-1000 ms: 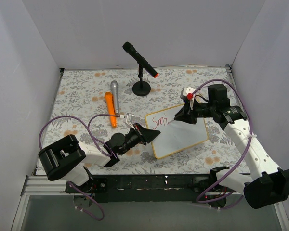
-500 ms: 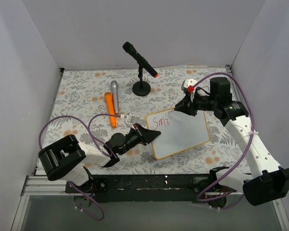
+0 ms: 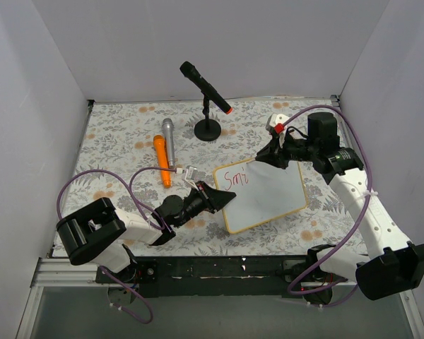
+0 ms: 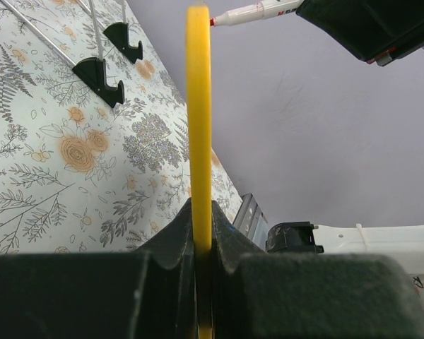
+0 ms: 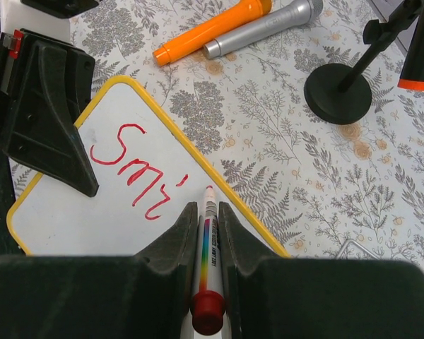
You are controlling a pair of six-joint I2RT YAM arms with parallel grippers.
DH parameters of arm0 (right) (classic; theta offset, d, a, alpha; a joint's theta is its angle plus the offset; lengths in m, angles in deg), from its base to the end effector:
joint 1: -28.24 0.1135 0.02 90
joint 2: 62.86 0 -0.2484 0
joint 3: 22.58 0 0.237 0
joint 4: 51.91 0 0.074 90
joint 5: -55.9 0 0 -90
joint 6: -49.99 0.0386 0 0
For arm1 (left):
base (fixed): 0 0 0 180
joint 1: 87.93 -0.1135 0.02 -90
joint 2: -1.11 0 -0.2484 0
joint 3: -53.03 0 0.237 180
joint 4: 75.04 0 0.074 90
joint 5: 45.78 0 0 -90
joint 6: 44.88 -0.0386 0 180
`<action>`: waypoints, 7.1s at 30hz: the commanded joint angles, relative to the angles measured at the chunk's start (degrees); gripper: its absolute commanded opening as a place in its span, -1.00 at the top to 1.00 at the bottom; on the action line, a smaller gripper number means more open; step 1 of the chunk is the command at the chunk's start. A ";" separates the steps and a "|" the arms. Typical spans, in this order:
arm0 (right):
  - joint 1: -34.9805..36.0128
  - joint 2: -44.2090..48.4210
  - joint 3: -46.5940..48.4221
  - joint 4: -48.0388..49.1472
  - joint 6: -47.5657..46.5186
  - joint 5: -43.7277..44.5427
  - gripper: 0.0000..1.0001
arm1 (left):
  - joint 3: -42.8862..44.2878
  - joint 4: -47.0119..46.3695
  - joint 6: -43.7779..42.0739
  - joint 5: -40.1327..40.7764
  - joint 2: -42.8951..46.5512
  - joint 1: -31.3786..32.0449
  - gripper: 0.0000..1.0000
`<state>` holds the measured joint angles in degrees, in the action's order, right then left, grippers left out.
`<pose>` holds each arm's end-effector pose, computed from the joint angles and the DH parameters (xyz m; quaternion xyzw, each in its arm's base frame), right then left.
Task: Write a sentence on the whiteboard
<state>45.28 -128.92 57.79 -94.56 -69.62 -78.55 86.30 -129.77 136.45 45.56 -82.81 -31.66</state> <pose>0.2199 0.0957 0.3509 -0.4927 0.6532 0.2709 0.5071 0.1430 -0.2126 0.1852 -0.2134 0.6472 -0.7005 0.2118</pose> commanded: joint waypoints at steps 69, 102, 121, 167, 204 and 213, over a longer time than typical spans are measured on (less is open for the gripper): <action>-1.83 1.46 -1.46 -0.67 -0.10 0.07 0.97 | 1.16 -28.88 0.69 -0.03 1.92 0.07 1.00; -1.83 4.89 -5.51 -7.17 -4.23 -0.21 0.97 | 0.72 -28.96 0.43 0.32 2.62 0.07 1.00; -3.94 6.73 5.04 -11.30 -4.85 -3.10 0.97 | -1.91 -28.88 0.08 1.03 4.64 0.07 1.00; -7.46 7.62 -4.45 -3.83 -4.06 -11.99 0.97 | -3.93 -26.24 1.66 4.02 11.67 -0.46 1.00; -9.83 5.95 -1.73 4.16 2.00 -2.14 0.97 | -3.93 -25.98 1.13 3.14 10.53 -0.72 1.00; -9.74 4.01 -1.03 7.07 3.94 -3.01 0.97 | -3.93 -26.50 1.48 2.79 10.00 -0.99 1.00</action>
<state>35.75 -124.49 54.19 -91.37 -67.26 -81.13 80.73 -129.70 137.02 48.45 -73.67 -32.36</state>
